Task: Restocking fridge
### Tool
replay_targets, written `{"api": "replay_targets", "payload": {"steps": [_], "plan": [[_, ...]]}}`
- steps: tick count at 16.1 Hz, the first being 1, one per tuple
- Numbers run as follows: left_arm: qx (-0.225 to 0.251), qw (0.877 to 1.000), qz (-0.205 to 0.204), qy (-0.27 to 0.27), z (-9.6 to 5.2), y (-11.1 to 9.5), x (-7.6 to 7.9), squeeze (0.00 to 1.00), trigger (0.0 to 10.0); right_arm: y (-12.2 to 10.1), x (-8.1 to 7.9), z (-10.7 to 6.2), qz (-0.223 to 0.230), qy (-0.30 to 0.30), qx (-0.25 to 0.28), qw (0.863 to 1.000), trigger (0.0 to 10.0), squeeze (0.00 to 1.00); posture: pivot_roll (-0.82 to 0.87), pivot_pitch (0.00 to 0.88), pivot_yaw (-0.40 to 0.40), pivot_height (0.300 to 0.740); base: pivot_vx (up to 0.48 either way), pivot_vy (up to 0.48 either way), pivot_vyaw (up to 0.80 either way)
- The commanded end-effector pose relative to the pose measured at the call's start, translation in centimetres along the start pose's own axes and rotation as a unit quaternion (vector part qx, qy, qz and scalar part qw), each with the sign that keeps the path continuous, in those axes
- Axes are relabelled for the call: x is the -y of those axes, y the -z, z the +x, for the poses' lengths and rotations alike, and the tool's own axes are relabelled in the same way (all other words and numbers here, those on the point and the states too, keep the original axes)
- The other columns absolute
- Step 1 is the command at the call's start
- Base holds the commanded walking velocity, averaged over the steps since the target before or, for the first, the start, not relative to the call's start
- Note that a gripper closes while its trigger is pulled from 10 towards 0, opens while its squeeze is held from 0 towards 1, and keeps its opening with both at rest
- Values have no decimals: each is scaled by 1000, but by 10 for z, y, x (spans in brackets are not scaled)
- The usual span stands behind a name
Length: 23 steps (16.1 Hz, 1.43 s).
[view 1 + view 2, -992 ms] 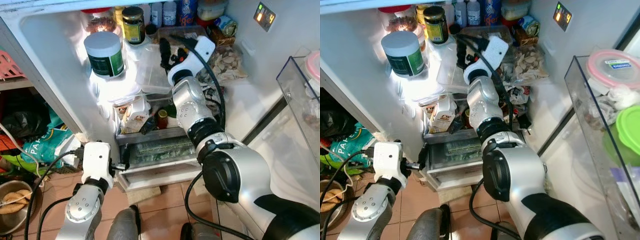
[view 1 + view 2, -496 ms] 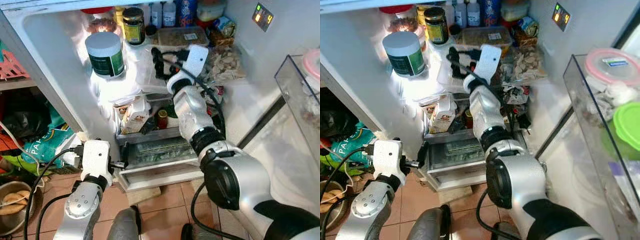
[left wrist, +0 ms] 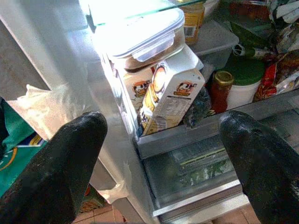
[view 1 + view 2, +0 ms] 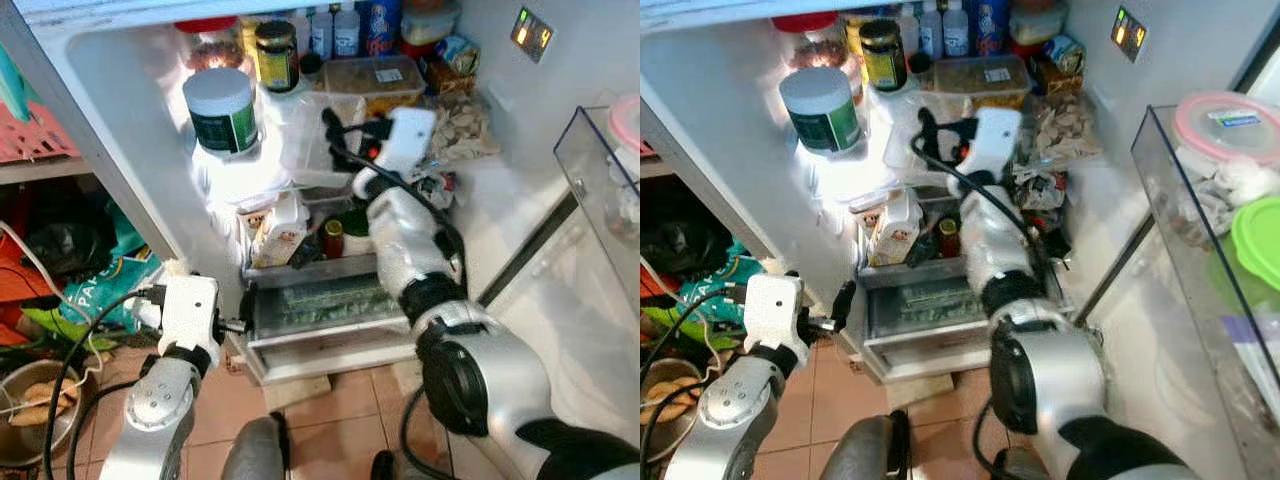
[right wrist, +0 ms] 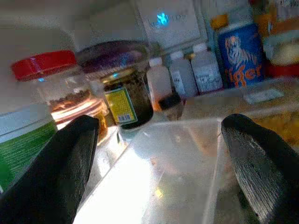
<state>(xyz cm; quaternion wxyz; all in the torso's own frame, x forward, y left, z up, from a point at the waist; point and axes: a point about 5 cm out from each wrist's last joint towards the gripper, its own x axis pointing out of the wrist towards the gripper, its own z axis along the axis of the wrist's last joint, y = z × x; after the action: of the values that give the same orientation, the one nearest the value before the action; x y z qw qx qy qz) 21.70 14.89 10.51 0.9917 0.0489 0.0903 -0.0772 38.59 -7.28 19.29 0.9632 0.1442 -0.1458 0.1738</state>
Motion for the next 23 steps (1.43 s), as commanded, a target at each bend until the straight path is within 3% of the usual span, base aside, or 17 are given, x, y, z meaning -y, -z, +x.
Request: {"api": "replay_targets", "payload": {"steps": [1, 6, 11, 14, 16, 23], "plan": [[-2, 1000, 4, 0, 0, 1, -2, 0, 10000, -3, 0, -1, 0, -17, 7, 1000, 10000, 1000, 249, 88, 86, 740, 0, 0, 0], [4, 1000, 6, 7, 5, 0, -2, 0, 10000, 2, 26, -33, -30, -89, -24, 995, 10000, 1000, 224, 74, 90, 740, 0, 0, 0], [7, 1000, 7, 12, 6, 3, -5, 0, 10000, 31, 25, -76, -54, -248, -152, 955, 10000, 1000, 203, 59, 99, 740, 0, 0, 0], [8, 1000, 5, 29, 5, 3, 1, 0, 10000, 42, 15, -77, -81, -273, -172, 943, 10000, 1000, 206, 59, 97, 740, 0, 0, 0], [16, 999, -15, 50, 3, 0, 3, 0, 10000, 49, 4, -73, -137, -296, -179, 928, 10000, 1000, 211, 66, 93, 740, 0, 0, 0], [-1, 999, -14, 47, -17, 6, 0, 0, 10000, 53, -21, -43, -171, -260, -164, 936, 10000, 1000, 283, 107, 82, 740, 0, 0, 0]]}}
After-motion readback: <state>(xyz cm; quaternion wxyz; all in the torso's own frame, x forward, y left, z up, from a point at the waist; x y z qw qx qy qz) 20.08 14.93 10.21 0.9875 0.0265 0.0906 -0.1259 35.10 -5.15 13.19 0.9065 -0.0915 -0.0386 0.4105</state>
